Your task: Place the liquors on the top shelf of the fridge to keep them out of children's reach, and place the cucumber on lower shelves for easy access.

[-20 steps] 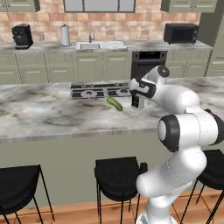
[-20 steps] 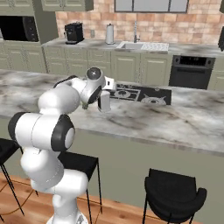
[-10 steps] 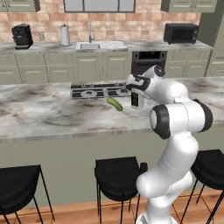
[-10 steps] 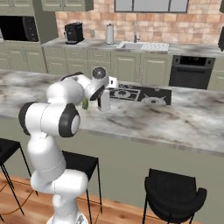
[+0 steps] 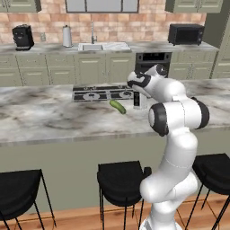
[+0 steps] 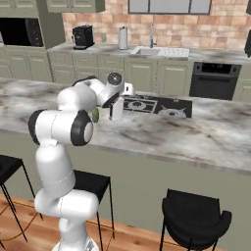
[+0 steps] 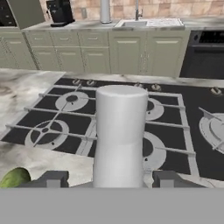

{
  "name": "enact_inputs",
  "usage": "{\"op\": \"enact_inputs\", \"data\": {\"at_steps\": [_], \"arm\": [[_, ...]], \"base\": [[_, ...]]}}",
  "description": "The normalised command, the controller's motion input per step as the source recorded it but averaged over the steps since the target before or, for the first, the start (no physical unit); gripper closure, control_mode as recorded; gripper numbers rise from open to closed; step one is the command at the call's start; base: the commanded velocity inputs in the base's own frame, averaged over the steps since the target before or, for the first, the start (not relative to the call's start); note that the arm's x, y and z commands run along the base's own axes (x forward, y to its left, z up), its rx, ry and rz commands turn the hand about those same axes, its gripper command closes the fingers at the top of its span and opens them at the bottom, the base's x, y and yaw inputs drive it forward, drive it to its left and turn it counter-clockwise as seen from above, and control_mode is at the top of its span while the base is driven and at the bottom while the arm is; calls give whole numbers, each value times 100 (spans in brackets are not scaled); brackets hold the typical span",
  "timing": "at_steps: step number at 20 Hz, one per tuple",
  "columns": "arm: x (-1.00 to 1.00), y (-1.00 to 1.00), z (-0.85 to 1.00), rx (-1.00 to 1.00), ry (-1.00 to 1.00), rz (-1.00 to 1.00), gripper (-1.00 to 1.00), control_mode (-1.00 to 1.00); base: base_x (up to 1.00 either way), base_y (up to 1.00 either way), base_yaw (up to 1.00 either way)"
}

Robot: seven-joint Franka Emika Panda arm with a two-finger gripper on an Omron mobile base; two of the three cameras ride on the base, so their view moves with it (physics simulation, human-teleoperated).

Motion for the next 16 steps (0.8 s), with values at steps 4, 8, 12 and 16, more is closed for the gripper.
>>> {"op": "enact_inputs", "data": {"at_steps": [4, 8, 12, 16], "arm": [[2, 0, -1, 0, 0, 0, 100, -100], [-18, 0, 0, 0, 0, 0, 100, -100], [-47, 0, 24, 0, 0, 0, 100, -100], [-68, 0, 81, -2, 0, 2, 100, -100]], "base": [[0, 0, 0], [0, 0, 0], [0, 0, 0], [0, 0, 0]]}}
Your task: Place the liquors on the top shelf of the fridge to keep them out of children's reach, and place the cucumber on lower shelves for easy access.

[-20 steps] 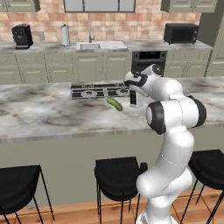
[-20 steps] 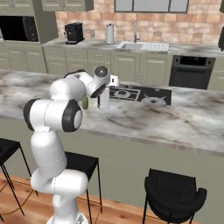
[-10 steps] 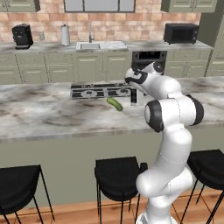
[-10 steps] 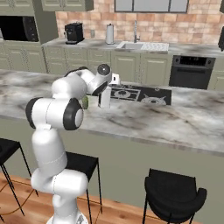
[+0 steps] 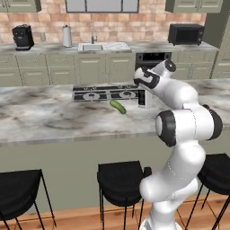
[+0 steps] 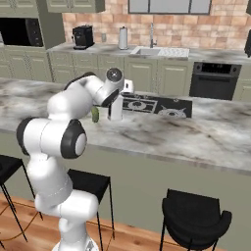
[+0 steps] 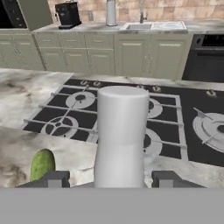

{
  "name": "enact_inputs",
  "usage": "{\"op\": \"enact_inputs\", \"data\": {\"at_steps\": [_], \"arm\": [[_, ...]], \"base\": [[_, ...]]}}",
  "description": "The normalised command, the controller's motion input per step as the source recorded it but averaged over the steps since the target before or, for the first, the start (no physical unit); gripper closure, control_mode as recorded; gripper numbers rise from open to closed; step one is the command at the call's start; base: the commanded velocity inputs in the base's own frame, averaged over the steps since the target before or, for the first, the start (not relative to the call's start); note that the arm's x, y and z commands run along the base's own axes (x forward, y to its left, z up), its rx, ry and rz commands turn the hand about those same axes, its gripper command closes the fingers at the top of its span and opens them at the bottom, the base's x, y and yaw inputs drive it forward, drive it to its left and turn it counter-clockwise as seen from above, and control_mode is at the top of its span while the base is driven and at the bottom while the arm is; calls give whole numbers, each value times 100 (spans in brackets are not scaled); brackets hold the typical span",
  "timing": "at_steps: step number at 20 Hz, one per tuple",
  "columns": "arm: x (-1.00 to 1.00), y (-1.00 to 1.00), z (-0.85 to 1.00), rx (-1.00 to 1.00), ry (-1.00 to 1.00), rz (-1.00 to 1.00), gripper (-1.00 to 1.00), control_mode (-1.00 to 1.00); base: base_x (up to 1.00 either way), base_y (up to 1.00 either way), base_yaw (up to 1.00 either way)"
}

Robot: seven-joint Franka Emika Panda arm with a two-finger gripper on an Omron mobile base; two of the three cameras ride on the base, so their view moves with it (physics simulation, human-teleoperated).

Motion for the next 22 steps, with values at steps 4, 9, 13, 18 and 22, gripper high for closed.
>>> {"op": "enact_inputs", "data": {"at_steps": [4, 9, 13, 18, 22], "arm": [[-97, 0, 84, -8, 2, 0, 100, -100], [-100, 0, 74, -8, 4, -1, 100, -100], [-100, 4, 49, 0, 0, -7, 100, -100], [-100, 19, 11, 0, -12, -7, 100, -100], [-100, 26, 0, 0, -20, -5, 100, -100]], "base": [[0, 0, 0], [0, 0, 0], [0, 0, 0], [0, 0, 0], [0, 0, 0]]}}
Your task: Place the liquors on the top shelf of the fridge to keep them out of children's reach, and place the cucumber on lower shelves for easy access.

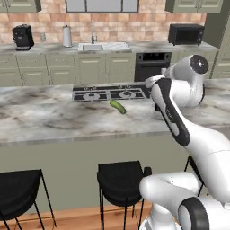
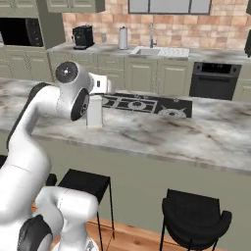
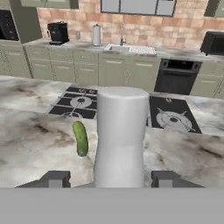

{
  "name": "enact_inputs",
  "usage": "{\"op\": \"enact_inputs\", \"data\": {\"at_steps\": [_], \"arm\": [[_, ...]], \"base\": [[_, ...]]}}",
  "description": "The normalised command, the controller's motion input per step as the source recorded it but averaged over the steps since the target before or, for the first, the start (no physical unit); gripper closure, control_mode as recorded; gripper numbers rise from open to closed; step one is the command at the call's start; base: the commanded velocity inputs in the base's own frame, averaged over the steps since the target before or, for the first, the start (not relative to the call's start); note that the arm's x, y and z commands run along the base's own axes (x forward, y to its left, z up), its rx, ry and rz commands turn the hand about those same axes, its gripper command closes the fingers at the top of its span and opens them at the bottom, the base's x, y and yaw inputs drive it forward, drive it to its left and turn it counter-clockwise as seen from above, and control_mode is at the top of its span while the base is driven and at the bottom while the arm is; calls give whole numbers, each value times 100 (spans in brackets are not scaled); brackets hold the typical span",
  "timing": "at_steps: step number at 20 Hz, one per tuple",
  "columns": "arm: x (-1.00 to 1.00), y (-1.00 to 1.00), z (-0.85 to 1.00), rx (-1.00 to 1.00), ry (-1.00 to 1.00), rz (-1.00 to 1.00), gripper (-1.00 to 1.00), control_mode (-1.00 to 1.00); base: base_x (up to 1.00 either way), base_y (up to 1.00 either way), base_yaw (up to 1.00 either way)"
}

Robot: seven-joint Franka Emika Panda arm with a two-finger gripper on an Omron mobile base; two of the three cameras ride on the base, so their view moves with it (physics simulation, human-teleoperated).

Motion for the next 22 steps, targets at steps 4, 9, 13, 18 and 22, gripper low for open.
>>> {"op": "enact_inputs", "data": {"at_steps": [4, 9, 13, 18, 22], "arm": [[-100, 1, 9, -2, -12, -4, 100, -100], [-99, 1, 34, -6, 0, -7, 100, -100], [-88, 8, 51, -10, 0, -8, 100, -100], [-79, 0, 52, -6, 0, -4, 100, -100], [-70, 0, 46, -2, -1, 0, 100, -100]], "base": [[0, 0, 0], [0, 0, 0], [0, 0, 0], [0, 0, 0], [0, 0, 0]]}}
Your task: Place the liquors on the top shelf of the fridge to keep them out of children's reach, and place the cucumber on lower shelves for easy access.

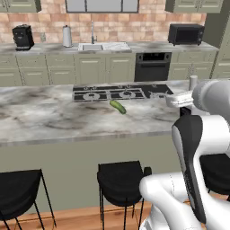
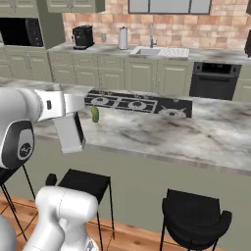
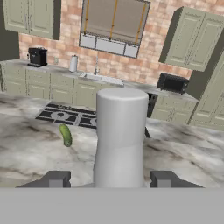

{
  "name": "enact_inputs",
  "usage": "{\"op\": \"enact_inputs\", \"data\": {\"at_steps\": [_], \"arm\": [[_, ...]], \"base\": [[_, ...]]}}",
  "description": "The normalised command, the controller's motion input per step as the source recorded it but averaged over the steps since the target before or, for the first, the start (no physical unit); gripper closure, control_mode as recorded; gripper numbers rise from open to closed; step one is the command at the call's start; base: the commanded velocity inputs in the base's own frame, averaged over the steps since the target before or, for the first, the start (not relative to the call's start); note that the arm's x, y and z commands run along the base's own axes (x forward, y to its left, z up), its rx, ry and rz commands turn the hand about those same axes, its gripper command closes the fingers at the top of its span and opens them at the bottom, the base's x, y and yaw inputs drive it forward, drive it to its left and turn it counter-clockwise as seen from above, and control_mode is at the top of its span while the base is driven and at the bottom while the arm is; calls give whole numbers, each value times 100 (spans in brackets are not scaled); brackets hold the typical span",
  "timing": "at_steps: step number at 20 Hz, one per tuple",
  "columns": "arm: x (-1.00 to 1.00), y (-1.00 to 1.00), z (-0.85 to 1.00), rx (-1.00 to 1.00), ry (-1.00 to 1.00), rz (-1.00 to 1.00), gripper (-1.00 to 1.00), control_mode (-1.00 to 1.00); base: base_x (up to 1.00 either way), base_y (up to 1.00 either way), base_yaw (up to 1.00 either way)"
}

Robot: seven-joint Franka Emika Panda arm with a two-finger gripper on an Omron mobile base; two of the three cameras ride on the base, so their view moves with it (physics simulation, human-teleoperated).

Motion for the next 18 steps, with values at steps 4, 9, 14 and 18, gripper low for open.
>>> {"op": "enact_inputs", "data": {"at_steps": [4, 9, 14, 18], "arm": [[0, 0, 0, 0, 0, 0, 100, 100], [0, 0, 0, 0, 0, 0, 100, 100], [0, 0, 0, 0, 0, 0, 100, 100], [0, 0, 0, 0, 0, 0, 100, 100]], "base": [[-83, 0, 0], [-74, -24, -22], [-28, -47, -60], [-1, -58, -76]]}}
